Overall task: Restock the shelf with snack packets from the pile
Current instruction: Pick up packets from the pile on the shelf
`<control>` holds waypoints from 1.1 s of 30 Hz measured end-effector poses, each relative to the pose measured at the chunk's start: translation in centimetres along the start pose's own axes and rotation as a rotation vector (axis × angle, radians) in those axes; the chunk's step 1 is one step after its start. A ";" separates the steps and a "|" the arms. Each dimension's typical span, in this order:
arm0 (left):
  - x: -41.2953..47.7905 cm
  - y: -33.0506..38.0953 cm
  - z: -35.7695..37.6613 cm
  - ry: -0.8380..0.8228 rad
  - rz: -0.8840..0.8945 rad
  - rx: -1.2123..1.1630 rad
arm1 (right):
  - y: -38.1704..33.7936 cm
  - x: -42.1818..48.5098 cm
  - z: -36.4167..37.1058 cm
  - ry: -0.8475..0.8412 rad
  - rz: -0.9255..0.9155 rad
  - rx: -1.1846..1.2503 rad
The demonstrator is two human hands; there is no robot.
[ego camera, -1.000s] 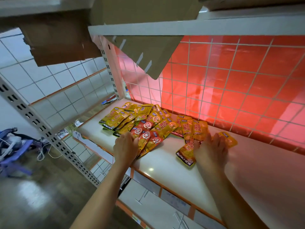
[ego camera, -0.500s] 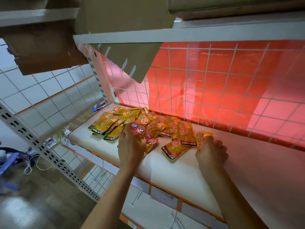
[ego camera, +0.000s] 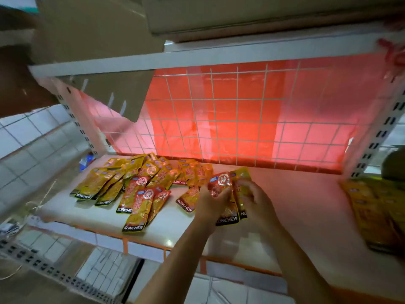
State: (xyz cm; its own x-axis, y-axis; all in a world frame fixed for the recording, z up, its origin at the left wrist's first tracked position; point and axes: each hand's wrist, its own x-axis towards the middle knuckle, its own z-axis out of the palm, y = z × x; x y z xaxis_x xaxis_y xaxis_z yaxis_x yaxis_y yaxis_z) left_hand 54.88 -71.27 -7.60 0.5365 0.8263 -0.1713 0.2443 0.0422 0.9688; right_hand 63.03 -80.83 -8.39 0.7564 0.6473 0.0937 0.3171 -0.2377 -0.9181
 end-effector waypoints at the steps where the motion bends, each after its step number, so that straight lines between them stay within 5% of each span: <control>1: -0.3 0.0 1.0 -0.008 0.002 -0.015 | 0.0 -0.3 -0.6 0.028 -0.021 -0.003; 11: -4.7 1.7 9.8 -0.409 -0.076 -0.342 | 3.3 -3.7 -9.3 0.154 0.083 0.062; 20: -9.6 3.0 18.0 -0.387 -0.115 -0.474 | 6.8 -6.9 -18.7 0.374 0.179 0.161; 26: -12.8 1.8 22.5 -0.454 -0.113 -0.483 | 8.6 -8.4 -23.8 0.371 0.197 0.112; 33: -12.1 0.8 25.3 -0.149 0.122 0.116 | 10.9 -10.5 -29.7 0.487 0.176 0.123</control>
State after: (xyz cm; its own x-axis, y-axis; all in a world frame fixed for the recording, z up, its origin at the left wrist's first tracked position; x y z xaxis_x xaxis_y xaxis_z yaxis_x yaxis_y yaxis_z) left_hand 69.03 -95.49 -9.26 0.6789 0.7290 -0.0869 0.2568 -0.1249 0.9584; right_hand 75.52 -111.79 -7.96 0.9794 0.1874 0.0752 0.1141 -0.2065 -0.9718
